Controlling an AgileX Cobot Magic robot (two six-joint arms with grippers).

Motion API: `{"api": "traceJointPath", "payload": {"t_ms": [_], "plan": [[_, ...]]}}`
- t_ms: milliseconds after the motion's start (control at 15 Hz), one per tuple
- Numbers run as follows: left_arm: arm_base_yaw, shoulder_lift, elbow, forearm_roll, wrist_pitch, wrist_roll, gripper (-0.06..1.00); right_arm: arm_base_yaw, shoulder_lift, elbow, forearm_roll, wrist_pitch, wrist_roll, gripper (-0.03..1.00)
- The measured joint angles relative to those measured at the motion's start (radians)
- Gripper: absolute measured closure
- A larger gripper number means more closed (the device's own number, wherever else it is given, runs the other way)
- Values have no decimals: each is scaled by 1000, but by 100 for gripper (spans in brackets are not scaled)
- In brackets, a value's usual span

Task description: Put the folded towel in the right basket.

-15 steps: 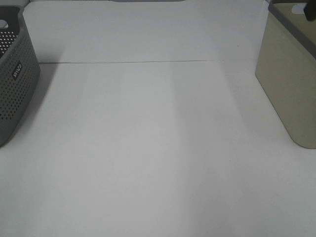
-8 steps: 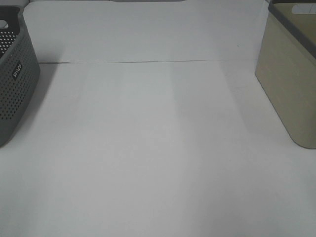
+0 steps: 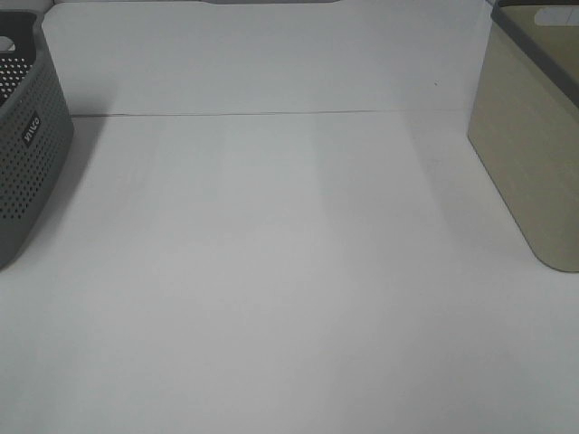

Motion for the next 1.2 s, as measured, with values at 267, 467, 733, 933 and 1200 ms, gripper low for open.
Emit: {"api": "traceJointPath", "payload": {"t_ms": [267,467,733,933,1200], "plan": [[0,0,0,0,0,0,7,0,-242,50,0,-52,-31,29],[0,0,0,0,0,0,7,0,-290,53,2,-50,-42,29],[0,0,0,0,0,0,7,0,-298,55,4,-50,-48,29],[0,0,0,0,0,0,7,0,-298,55,4,-50,-48,29],[0,0,0,0,0,0,7,-5,-310,55,4,-50,-48,29]]}}
